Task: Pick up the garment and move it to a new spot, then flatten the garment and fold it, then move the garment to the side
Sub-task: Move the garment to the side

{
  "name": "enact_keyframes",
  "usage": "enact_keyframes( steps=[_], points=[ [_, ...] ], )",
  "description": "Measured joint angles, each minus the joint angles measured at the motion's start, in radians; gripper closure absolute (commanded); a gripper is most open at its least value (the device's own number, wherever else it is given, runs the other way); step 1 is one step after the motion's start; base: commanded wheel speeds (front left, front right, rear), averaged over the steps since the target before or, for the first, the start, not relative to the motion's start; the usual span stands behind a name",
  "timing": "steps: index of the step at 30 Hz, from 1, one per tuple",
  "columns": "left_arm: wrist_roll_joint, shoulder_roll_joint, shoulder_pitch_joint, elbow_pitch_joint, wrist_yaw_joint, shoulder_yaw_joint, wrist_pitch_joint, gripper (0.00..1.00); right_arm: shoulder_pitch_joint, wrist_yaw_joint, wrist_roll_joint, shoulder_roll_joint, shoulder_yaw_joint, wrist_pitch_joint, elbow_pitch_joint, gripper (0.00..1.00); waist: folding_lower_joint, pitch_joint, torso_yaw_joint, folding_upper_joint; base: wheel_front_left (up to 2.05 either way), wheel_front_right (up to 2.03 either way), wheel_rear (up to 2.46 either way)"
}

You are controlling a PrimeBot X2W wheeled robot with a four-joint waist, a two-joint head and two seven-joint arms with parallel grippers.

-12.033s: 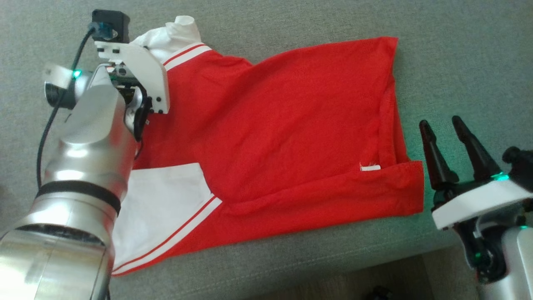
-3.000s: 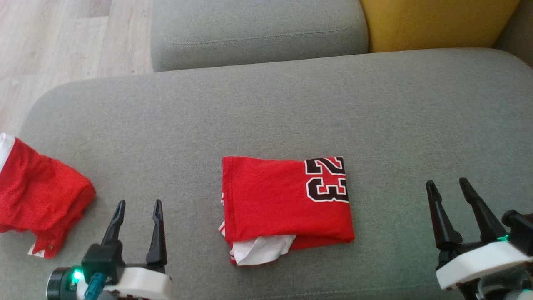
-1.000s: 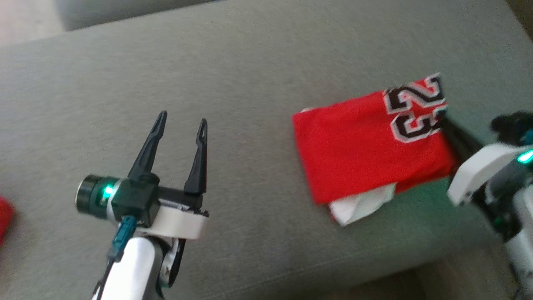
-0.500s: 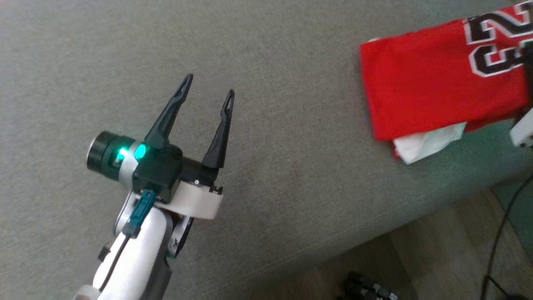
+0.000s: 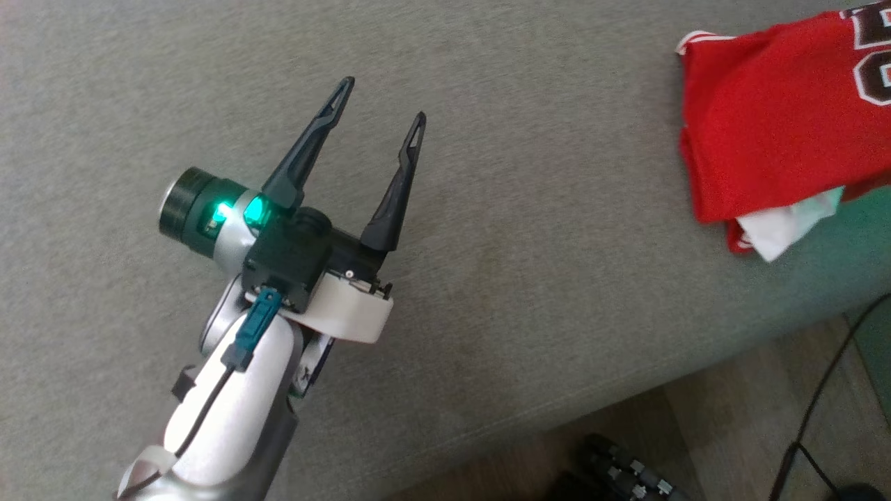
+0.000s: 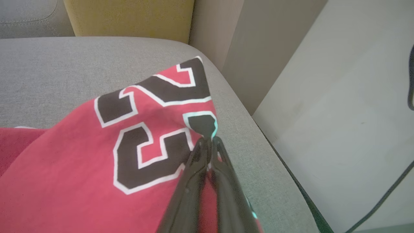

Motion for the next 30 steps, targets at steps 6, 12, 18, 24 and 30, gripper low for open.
enact_keyframes(
  steps=[6,12,18,24,30],
  points=[
    [-0.012,-0.011,0.0,0.005,0.003,-0.001,0.0,0.0,-0.037,0.0,-0.045,-0.001,-0.037,-0.081,0.129,0.0,0.0,0.009,0.04,0.0,0.0,0.0,0.0],
    [-0.027,-0.015,0.009,0.003,0.023,0.003,0.0,0.0,-0.027,0.0,-0.058,0.005,-0.056,-0.201,0.146,0.0,-0.0001,-0.025,0.06,0.0,0.0,0.0,0.0],
    [-0.053,-0.015,0.077,0.004,0.052,0.031,0.0,0.0,0.093,0.0,-0.056,0.07,-0.05,-0.228,-0.083,0.0,-0.0001,-0.098,0.074,0.0,0.0,0.0,0.0],
    [-0.074,-0.017,0.175,0.012,0.088,0.059,0.0,0.0,0.318,0.0,-0.07,0.178,-0.029,-0.229,-0.373,0.0,-0.0002,-0.185,0.111,0.0,0.0,0.0,0.0],
    [-0.098,-0.016,0.248,0.02,0.116,0.095,0.0,0.0,0.455,0.0,-0.085,0.262,-0.002,-0.198,-0.535,0.0,-0.0002,-0.246,0.173,0.0,0.0,0.0,0.0]
  ],
)
